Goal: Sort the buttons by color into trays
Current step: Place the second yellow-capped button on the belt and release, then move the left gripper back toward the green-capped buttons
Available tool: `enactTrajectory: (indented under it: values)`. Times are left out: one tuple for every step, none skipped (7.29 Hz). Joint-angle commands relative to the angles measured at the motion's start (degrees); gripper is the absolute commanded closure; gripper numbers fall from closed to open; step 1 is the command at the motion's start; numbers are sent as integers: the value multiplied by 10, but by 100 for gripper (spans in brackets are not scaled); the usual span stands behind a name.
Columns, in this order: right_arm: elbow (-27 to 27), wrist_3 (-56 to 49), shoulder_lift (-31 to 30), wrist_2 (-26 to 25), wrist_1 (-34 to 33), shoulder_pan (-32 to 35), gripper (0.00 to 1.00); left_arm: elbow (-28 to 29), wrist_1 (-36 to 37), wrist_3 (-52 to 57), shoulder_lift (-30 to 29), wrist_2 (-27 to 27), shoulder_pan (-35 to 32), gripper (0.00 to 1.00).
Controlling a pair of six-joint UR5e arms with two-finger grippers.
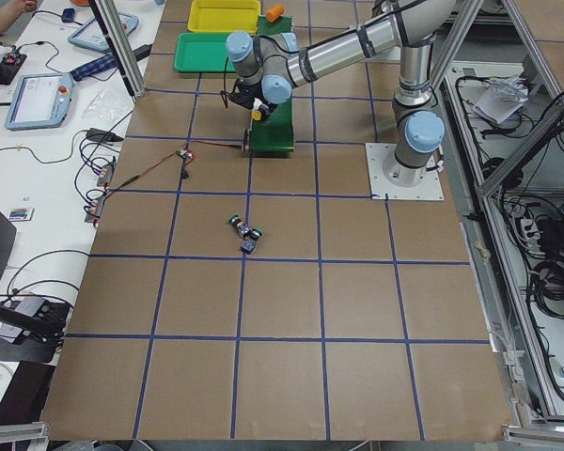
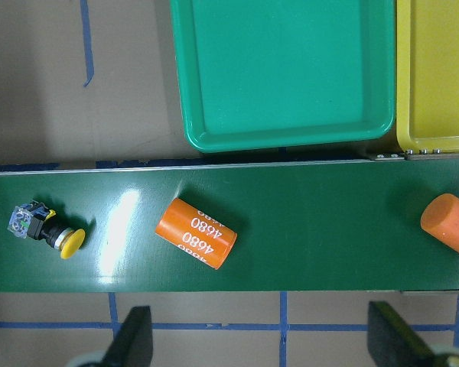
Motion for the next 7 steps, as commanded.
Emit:
enactTrajectory:
  values:
    - [0,0,0,0,-1,-1,0,17,-18,143,7,5,75,0]
    - [0,0,0,0,-1,-1,0,31,-19,228,-8,9,157,0]
    - [0,0,0,0,-1,-1,0,57,-21,399,-27,37,217,0]
    - [0,0,0,0,-1,-1,0,70,-43,536,-41,54,256,0]
    - [0,0,0,-1,0,-1,0,80,-36,618,-51,76,292,0]
    - [0,0,0,-1,-1,-1,0,82,-13,737,-63,116,326,0]
    - [0,0,0,-1,-1,-1,0,82,32,825,-76,129,339,0]
